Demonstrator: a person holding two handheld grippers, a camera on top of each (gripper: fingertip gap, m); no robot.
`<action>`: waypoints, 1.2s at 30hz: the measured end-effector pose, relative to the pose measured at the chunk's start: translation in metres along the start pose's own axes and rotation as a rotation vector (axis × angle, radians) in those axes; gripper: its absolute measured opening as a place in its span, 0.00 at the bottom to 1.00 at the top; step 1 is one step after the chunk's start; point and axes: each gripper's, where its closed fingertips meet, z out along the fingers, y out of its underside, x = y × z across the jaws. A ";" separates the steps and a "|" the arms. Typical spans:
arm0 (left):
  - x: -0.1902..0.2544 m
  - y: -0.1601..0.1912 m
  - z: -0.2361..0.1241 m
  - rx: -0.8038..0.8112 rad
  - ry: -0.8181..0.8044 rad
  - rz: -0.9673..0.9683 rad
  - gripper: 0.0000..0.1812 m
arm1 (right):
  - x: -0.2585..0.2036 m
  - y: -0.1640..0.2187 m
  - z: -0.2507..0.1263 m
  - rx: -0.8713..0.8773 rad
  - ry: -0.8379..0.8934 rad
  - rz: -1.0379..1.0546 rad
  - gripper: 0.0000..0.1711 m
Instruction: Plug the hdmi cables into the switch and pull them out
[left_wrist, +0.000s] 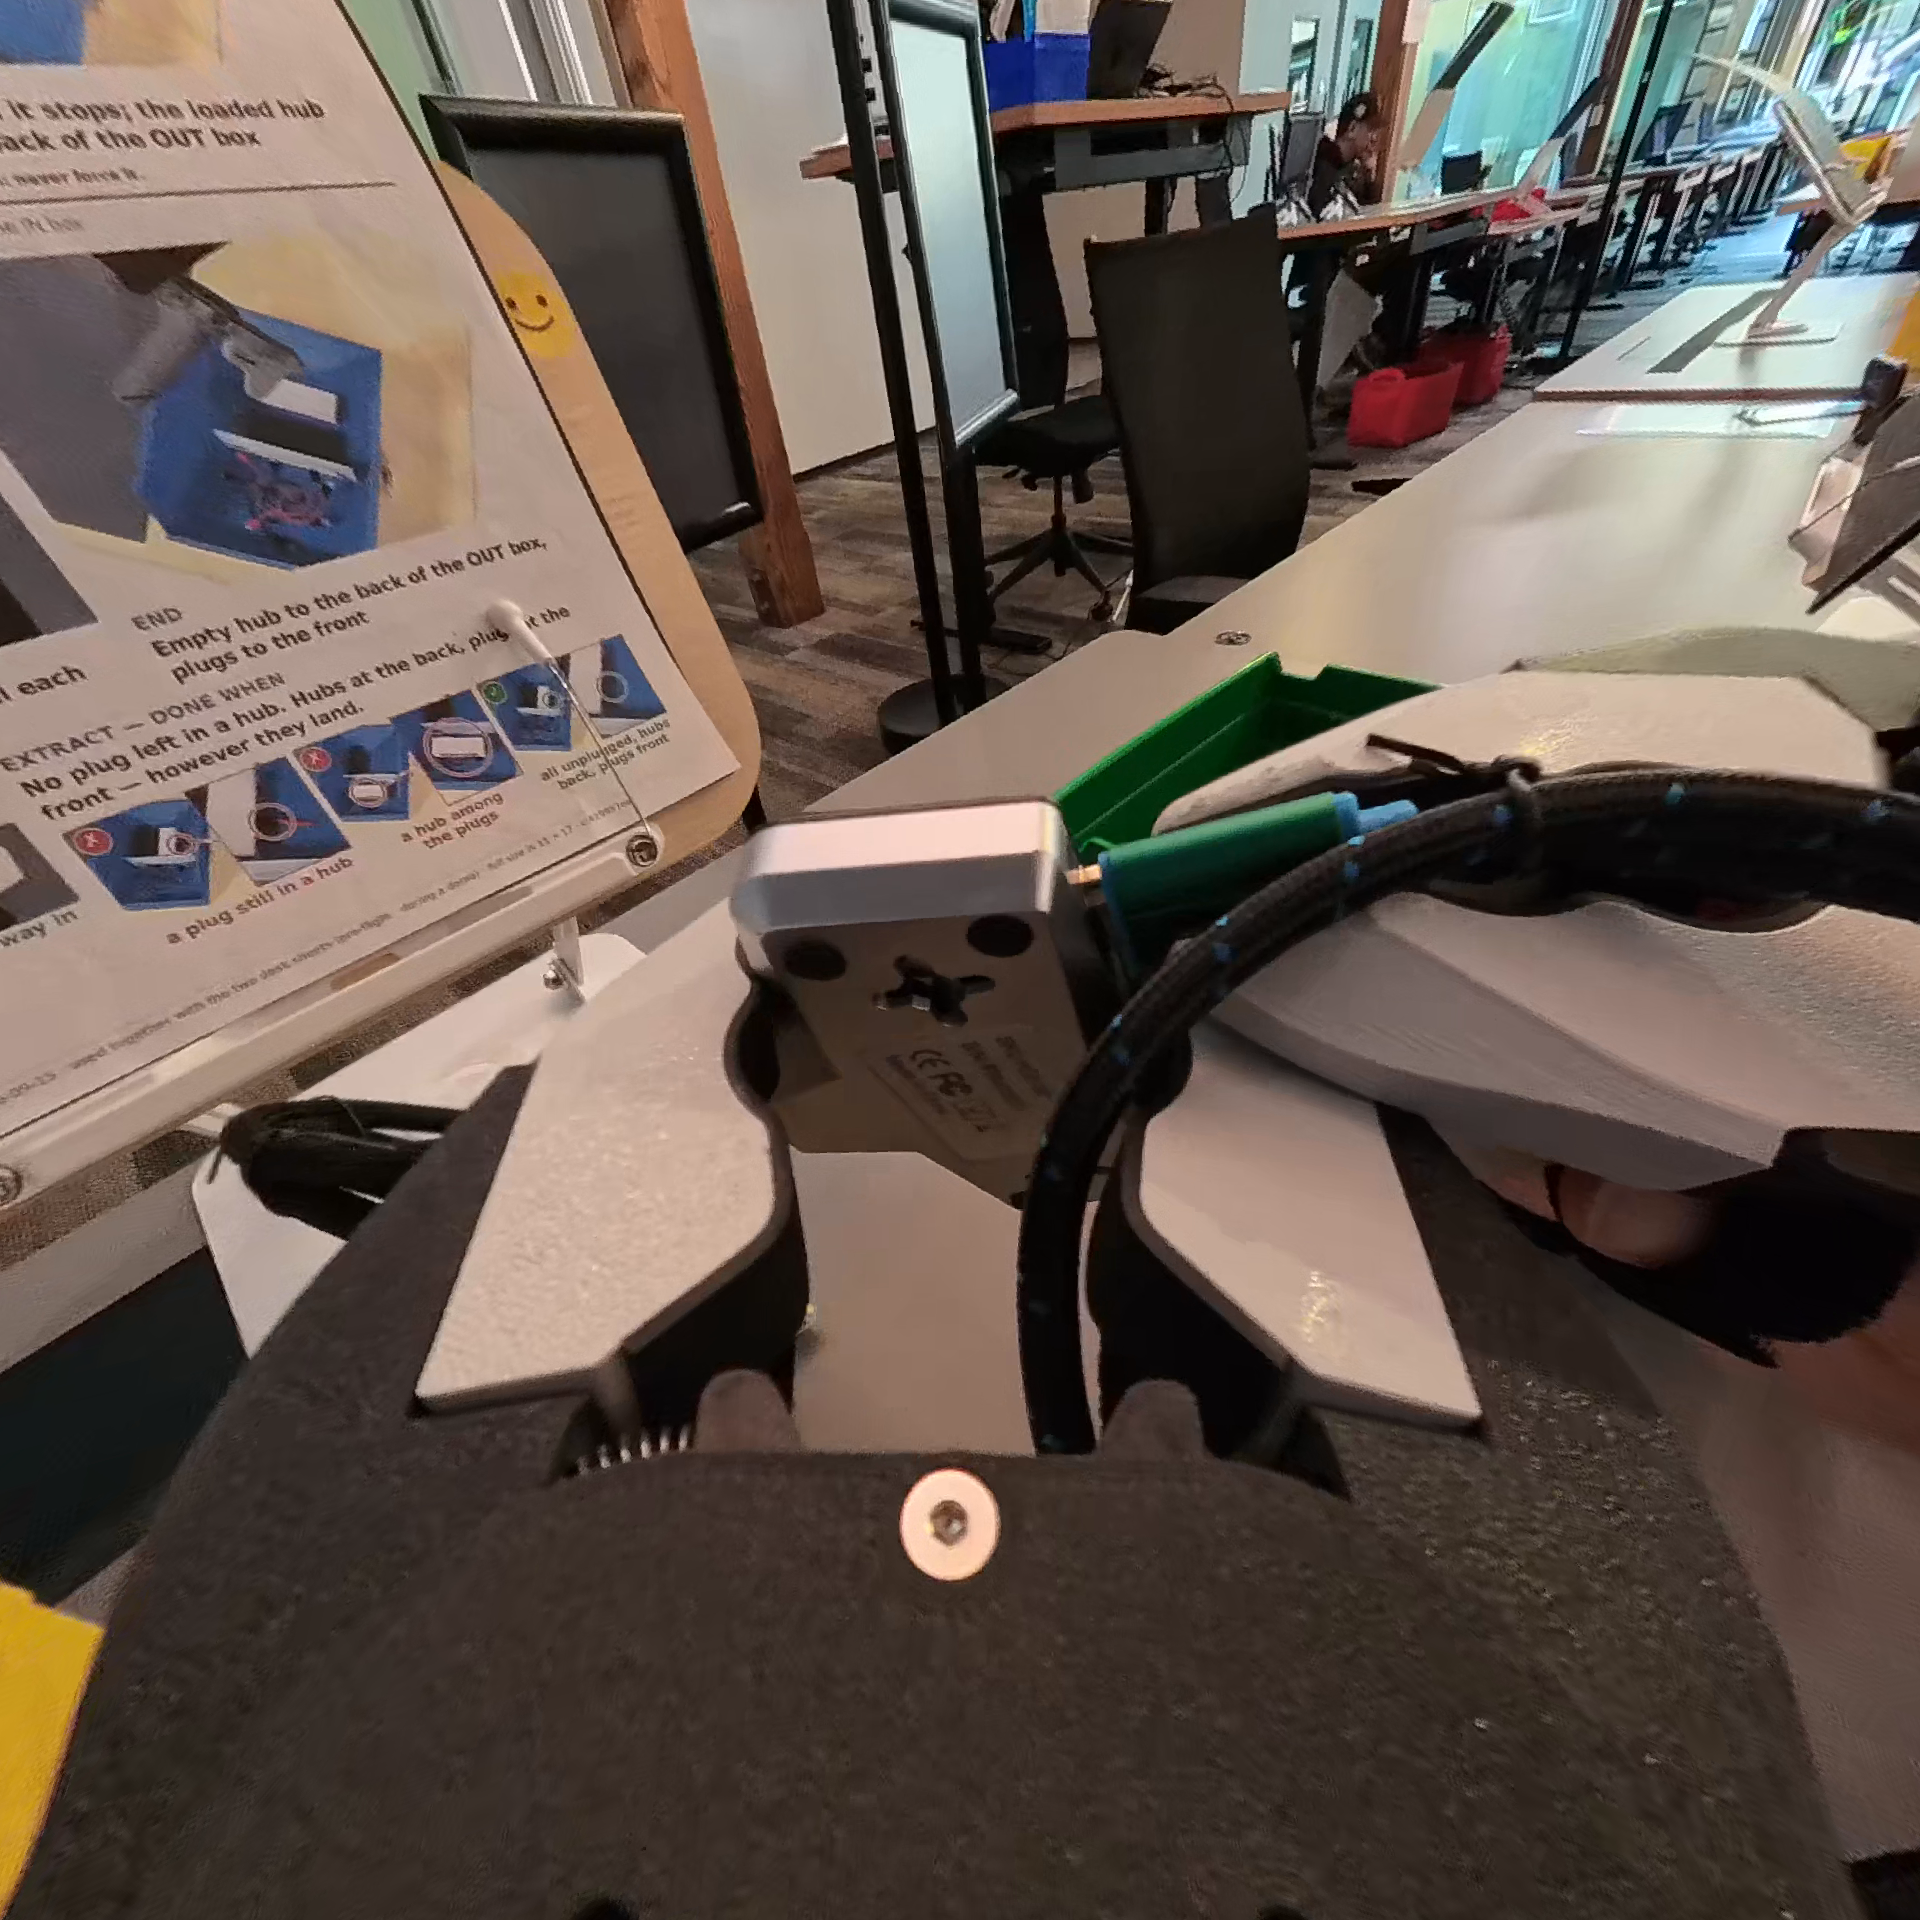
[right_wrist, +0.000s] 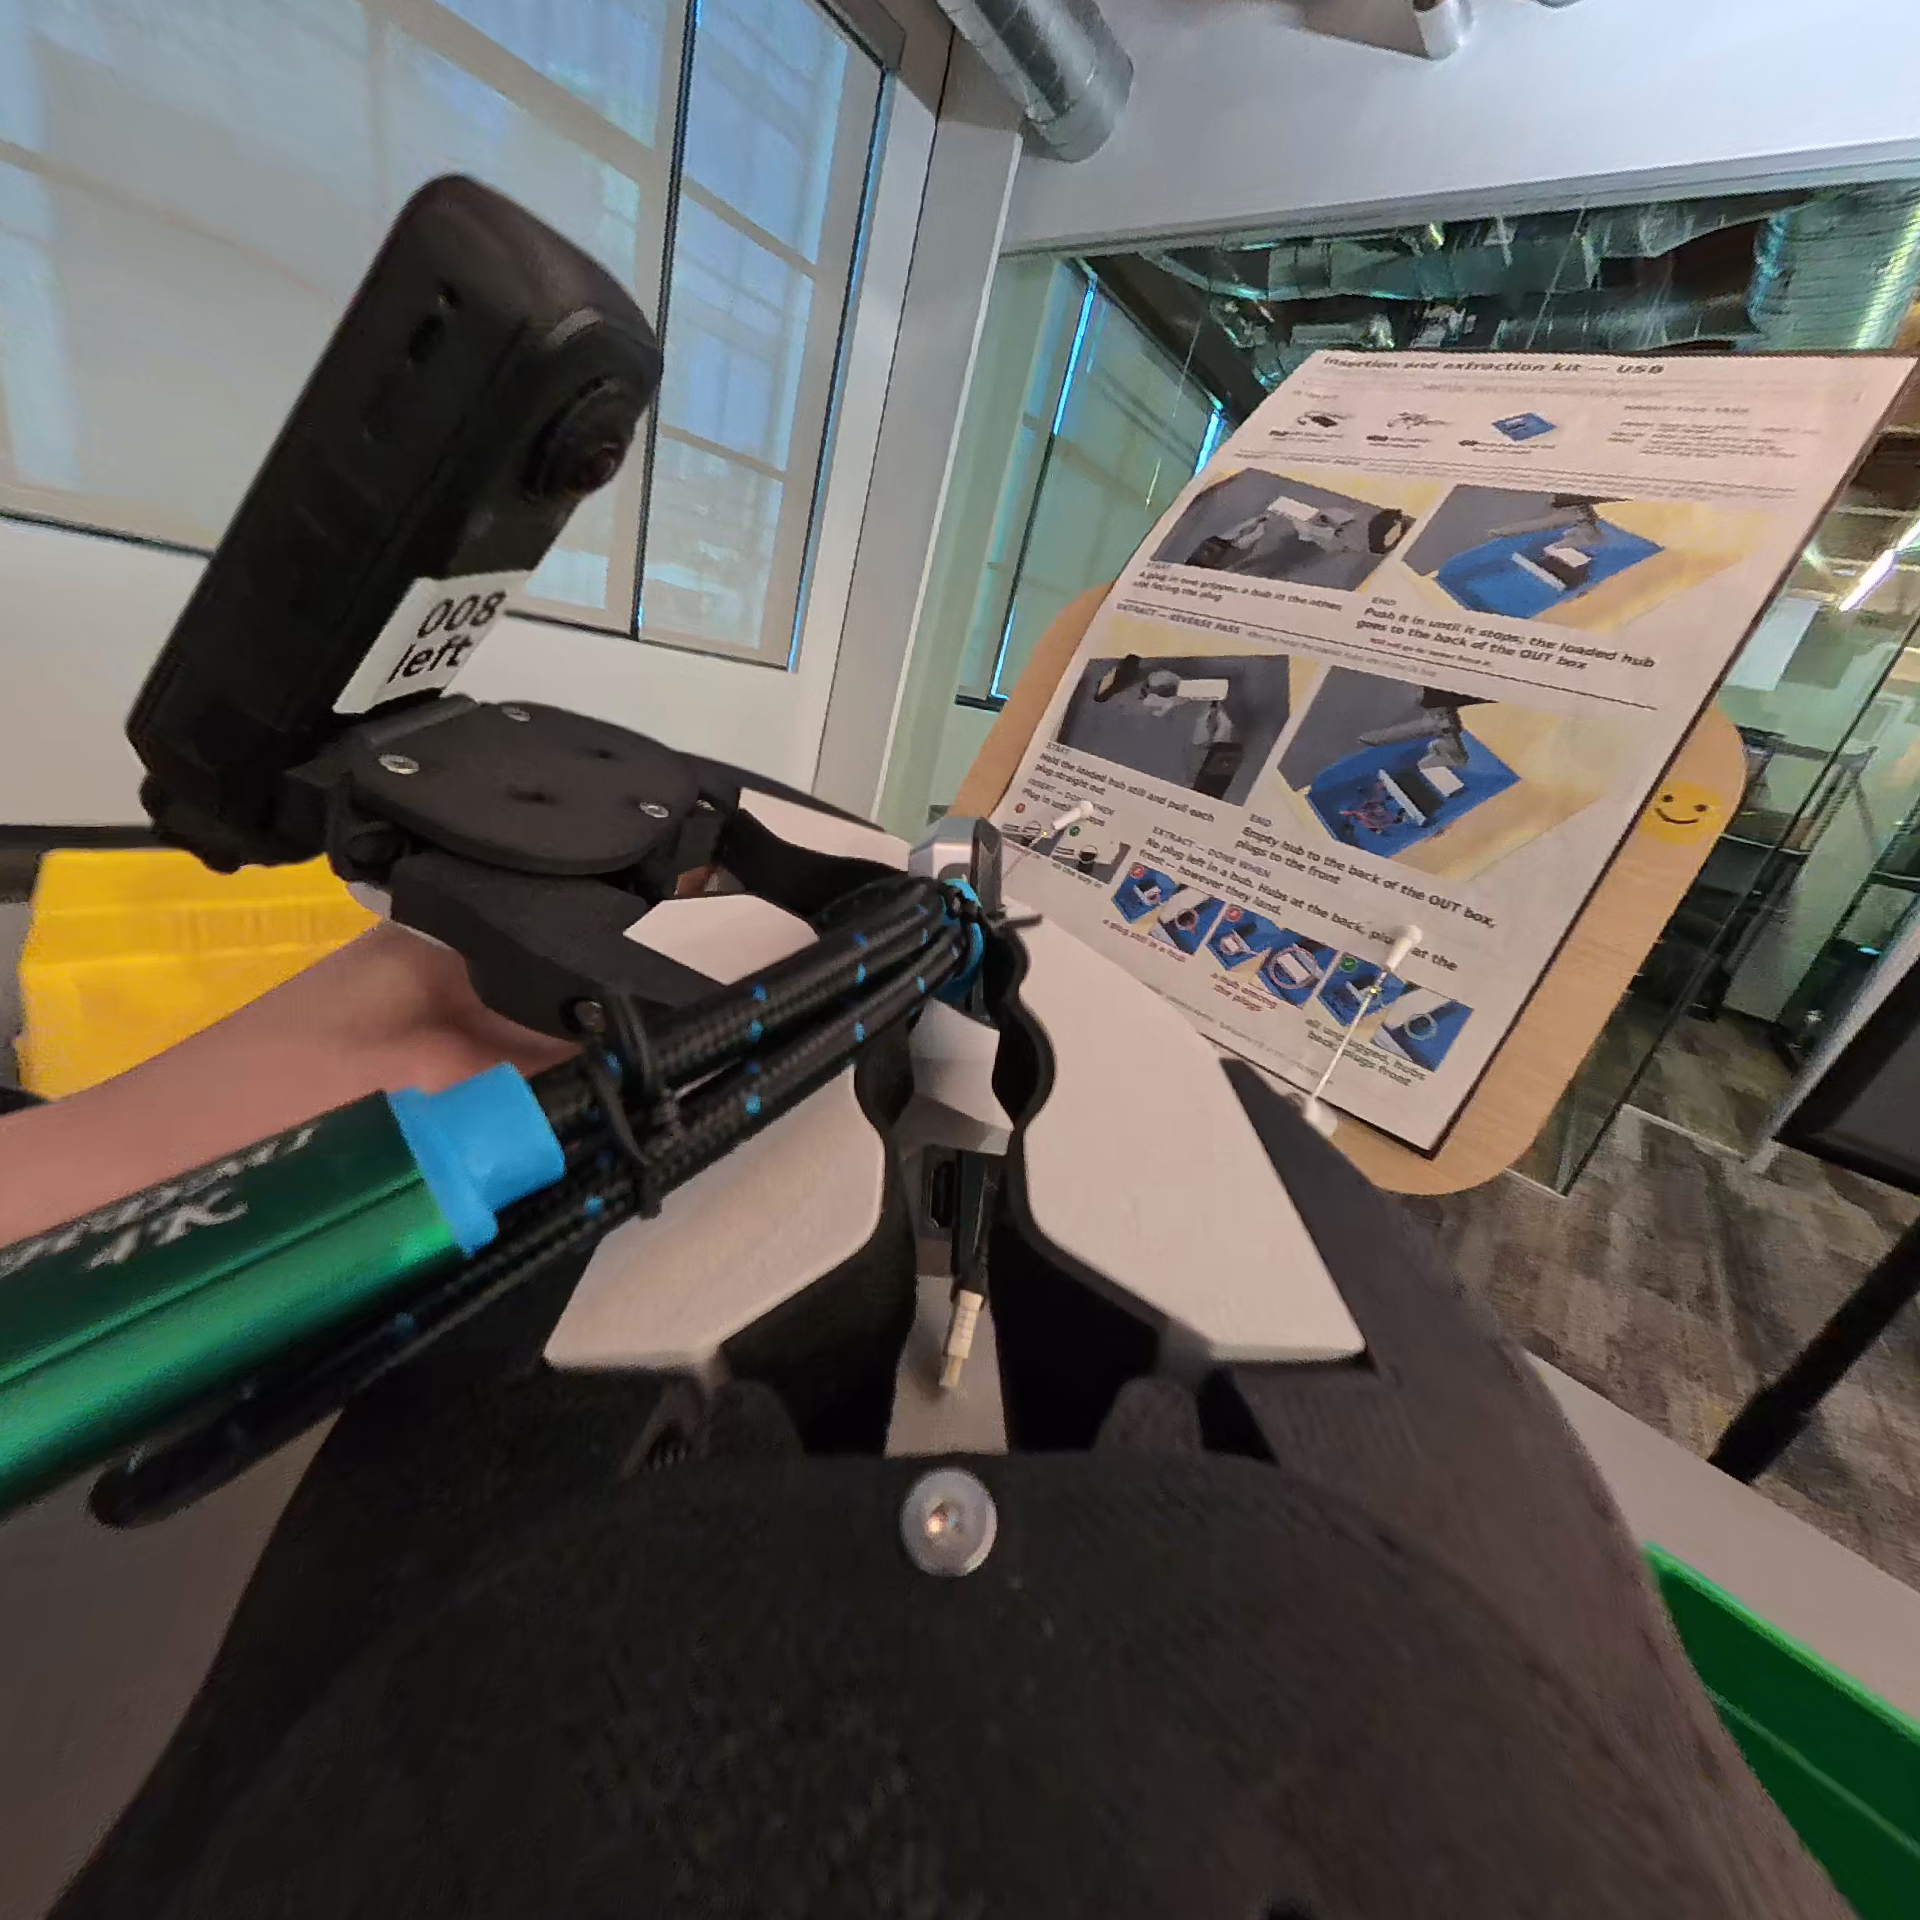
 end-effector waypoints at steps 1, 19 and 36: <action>0.001 0.001 0.000 -0.001 0.008 -0.006 0.37 | 0.000 0.001 0.000 -0.005 0.002 -0.006 0.06; -0.012 -0.015 -0.023 0.069 0.067 -0.141 0.36 | -0.017 -0.042 -0.010 0.109 0.074 -0.176 0.07; 0.017 0.018 -0.006 -0.025 0.322 -0.314 0.00 | 0.007 0.022 0.006 -0.158 -0.046 0.138 0.06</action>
